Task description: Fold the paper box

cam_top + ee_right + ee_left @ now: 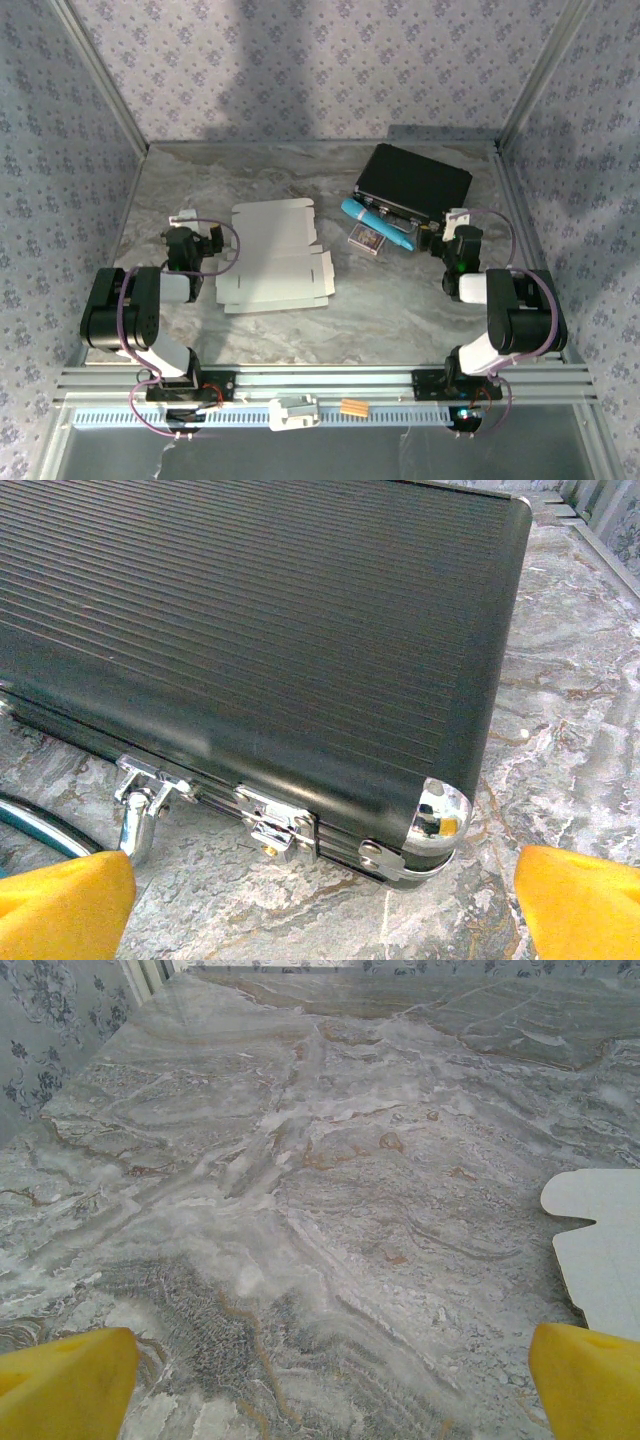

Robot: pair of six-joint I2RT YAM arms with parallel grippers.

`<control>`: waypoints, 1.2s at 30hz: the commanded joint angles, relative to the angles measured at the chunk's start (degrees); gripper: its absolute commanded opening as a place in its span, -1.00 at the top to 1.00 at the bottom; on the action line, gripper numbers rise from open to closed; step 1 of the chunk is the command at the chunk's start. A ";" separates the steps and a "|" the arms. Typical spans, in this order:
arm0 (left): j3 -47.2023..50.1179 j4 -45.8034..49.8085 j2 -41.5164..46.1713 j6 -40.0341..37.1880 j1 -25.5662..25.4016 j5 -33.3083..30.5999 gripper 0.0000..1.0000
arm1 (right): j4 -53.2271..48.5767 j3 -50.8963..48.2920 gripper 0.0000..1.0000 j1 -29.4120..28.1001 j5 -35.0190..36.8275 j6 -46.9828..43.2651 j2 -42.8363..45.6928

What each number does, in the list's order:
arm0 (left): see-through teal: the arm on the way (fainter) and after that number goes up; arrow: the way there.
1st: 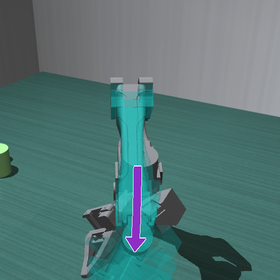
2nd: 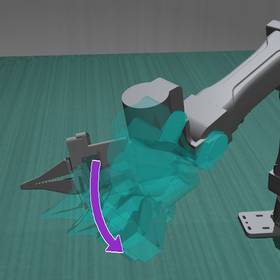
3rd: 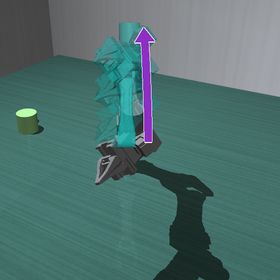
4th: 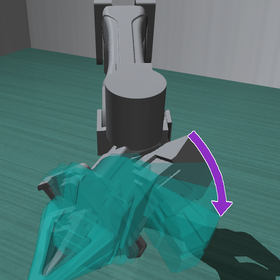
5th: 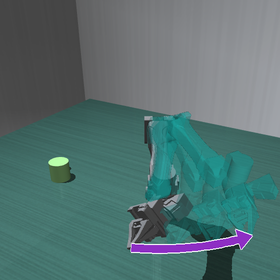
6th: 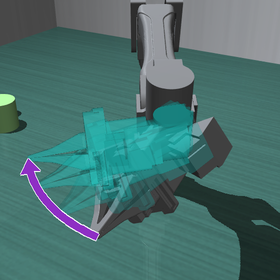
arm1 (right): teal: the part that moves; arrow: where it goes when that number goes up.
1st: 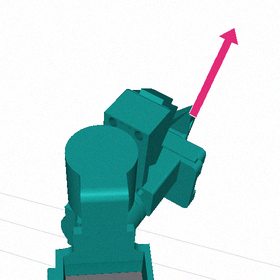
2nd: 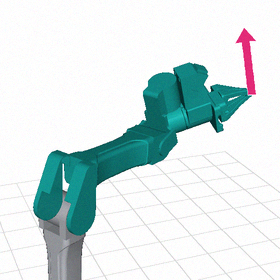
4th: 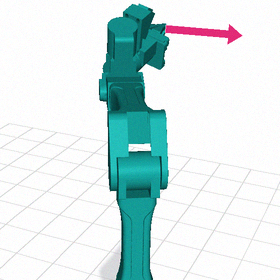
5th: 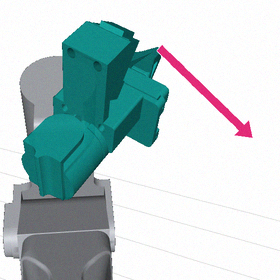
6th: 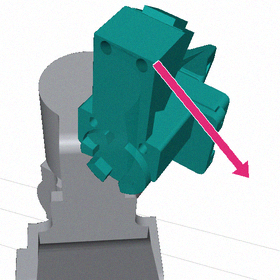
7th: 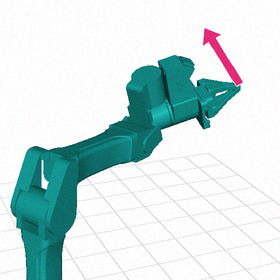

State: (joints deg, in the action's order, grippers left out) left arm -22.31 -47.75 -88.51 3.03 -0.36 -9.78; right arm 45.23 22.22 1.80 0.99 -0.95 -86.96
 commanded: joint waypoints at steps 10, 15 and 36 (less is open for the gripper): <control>-7.29 17.74 16.52 -0.78 -6.82 -13.26 -0.99 | -10.66 2.24 -0.99 -4.92 19.00 1.69 19.27; -26.89 33.68 21.43 5.60 -17.60 -29.11 -1.00 | -32.26 28.71 -0.99 -11.68 26.97 3.41 28.35; -29.08 104.63 16.78 44.55 -10.80 17.15 -0.04 | -86.78 45.17 -0.27 -40.16 -12.72 39.92 -3.04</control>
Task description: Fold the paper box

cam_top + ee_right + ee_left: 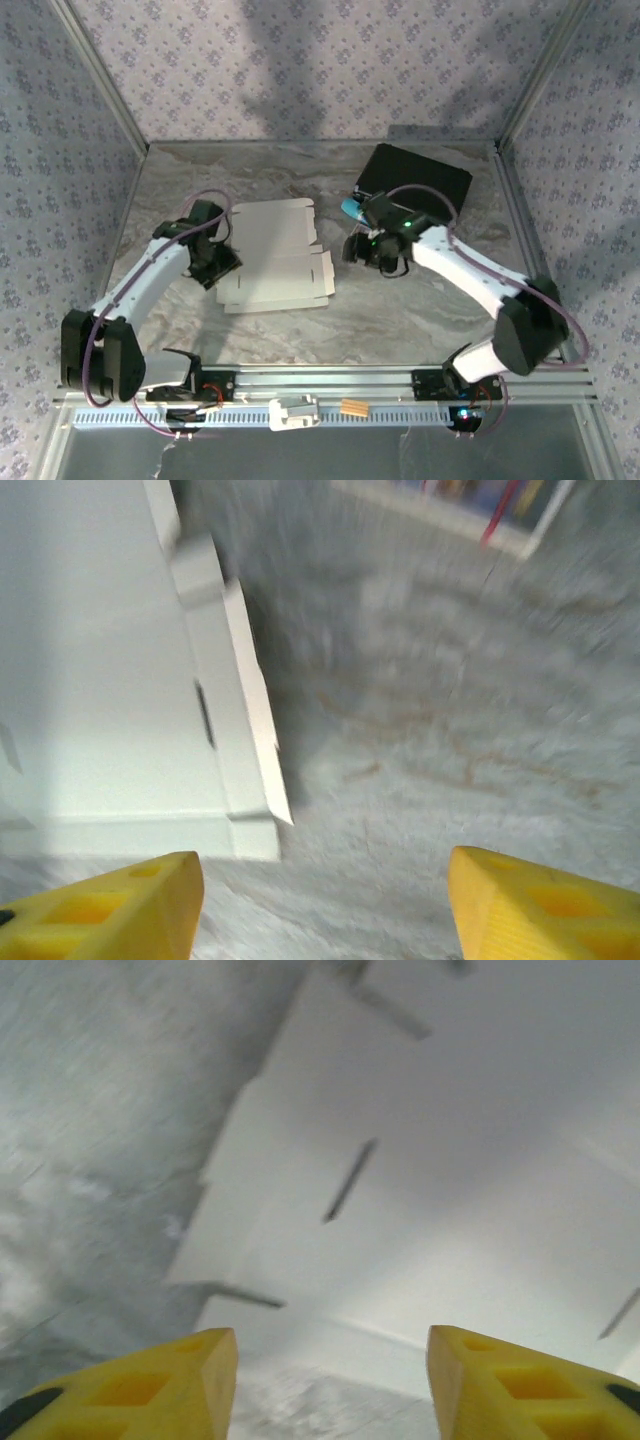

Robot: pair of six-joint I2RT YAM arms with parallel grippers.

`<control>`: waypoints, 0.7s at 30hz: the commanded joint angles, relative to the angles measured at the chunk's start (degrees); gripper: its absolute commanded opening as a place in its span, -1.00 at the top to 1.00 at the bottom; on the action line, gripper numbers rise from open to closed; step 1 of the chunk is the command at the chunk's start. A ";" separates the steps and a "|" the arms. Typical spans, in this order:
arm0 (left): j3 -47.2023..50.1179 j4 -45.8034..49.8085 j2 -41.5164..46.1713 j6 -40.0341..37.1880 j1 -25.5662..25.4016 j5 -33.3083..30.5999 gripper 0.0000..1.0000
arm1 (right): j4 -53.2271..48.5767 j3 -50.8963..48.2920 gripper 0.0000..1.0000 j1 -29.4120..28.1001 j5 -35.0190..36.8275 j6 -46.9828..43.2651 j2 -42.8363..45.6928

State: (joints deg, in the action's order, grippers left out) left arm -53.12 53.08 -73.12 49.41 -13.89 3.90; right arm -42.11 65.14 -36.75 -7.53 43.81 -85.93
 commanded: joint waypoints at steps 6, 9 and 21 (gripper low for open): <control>1.53 2.60 2.37 -2.98 3.70 2.87 -0.05 | 7.36 3.77 -0.10 -0.68 -12.63 -11.03 -16.37; 2.13 2.32 2.20 -3.35 4.04 2.97 -0.06 | 9.88 3.77 -0.07 -0.12 -14.39 -11.66 -19.57; 0.57 1.84 0.48 -5.76 3.85 5.34 -0.04 | 12.39 4.93 0.18 -0.25 -15.38 -9.71 -24.90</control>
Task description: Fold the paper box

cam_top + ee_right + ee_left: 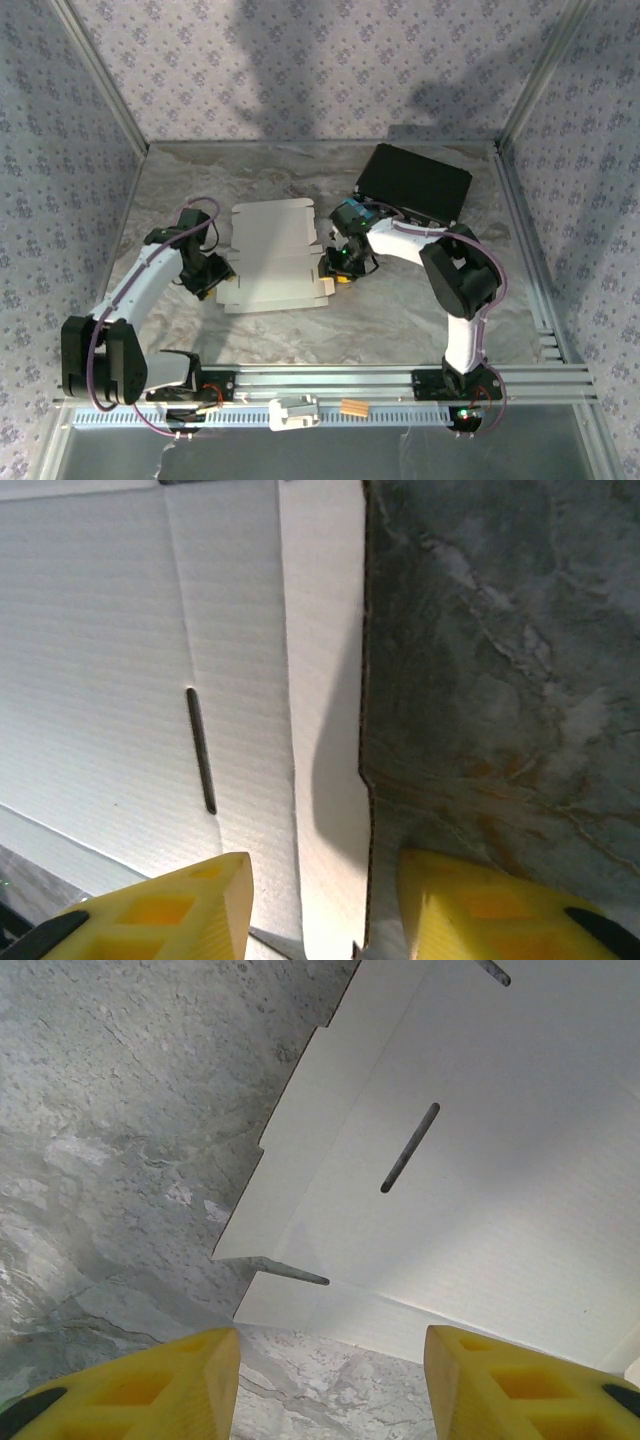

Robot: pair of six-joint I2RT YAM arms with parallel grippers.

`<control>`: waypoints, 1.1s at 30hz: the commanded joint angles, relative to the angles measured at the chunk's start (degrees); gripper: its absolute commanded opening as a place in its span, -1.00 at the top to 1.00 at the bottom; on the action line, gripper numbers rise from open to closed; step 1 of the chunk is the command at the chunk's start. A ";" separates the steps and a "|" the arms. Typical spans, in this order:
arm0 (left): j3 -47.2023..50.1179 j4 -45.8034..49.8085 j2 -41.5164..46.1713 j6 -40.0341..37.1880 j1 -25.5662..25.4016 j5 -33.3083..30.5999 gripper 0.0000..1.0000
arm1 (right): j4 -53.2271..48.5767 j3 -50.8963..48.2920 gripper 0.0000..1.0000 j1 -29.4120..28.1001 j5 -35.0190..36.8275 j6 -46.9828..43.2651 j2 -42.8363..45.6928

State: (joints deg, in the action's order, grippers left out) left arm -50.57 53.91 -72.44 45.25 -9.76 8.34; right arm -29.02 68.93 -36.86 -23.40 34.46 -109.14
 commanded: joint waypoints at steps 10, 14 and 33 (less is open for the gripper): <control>-12.41 1.90 -0.96 -9.69 -11.40 -5.02 0.24 | -17.50 16.17 1.00 -1.21 17.19 -8.16 4.20; -21.39 3.37 -1.04 -6.88 -12.91 -8.34 0.15 | -24.63 22.70 1.00 -2.42 25.67 -16.15 7.41; -94.53 29.39 -28.74 35.19 -22.66 -18.00 -0.24 | -22.81 39.93 1.00 -16.13 71.91 -43.15 10.41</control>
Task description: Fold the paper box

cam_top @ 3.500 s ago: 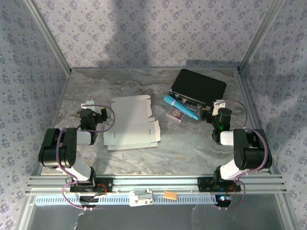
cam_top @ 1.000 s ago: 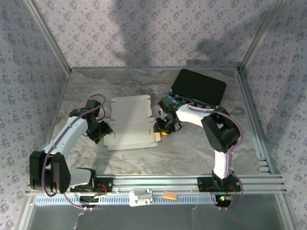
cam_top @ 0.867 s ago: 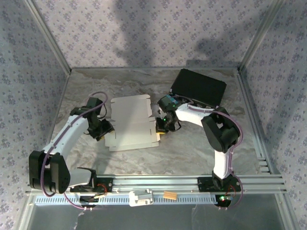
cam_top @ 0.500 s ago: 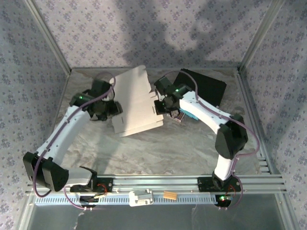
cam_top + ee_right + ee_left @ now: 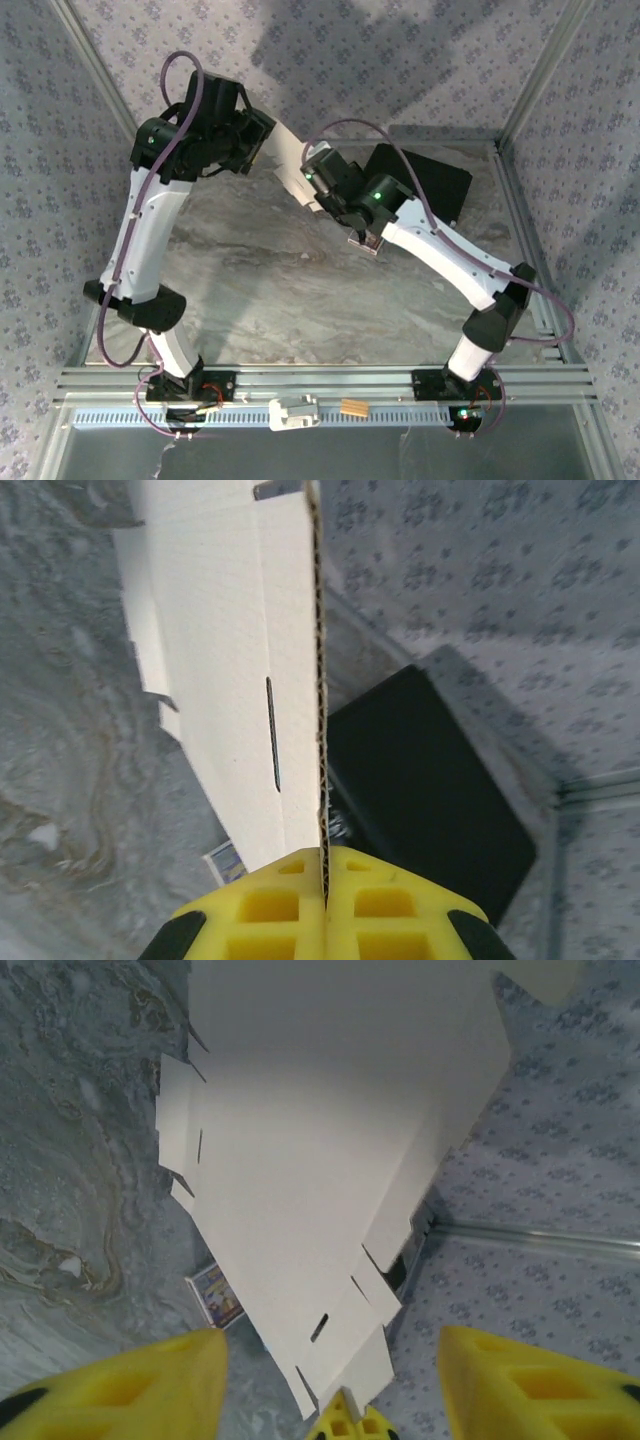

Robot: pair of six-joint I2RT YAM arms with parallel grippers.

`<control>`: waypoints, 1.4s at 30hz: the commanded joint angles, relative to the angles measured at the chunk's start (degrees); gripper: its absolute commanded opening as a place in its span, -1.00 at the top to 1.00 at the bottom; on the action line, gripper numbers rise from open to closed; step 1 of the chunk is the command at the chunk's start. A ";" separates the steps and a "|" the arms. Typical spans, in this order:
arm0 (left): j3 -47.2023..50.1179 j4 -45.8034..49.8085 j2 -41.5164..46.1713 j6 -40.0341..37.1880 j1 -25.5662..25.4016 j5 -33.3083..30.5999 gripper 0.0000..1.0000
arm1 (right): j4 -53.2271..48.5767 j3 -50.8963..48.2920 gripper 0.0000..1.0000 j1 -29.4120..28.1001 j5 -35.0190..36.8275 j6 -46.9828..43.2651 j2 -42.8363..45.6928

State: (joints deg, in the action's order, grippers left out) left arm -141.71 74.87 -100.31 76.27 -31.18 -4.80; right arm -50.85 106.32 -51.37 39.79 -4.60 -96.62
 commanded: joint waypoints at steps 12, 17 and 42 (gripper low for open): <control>-0.78 11.09 -4.77 0.46 0.06 -11.04 -0.29 | 0.50 2.78 1.00 -9.37 14.23 -7.90 -3.79; -0.49 10.94 -5.67 -0.01 0.55 -12.44 -0.28 | 1.44 1.87 1.00 -11.64 17.55 -9.48 -4.47; 35.73 -26.27 10.34 8.83 15.49 18.44 1.00 | -14.24 13.82 -0.55 -1.66 -10.72 26.53 12.33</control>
State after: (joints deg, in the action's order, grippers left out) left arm -105.30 56.21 -89.49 83.33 -17.10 4.97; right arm -57.58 117.23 -61.17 43.55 2.81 -93.36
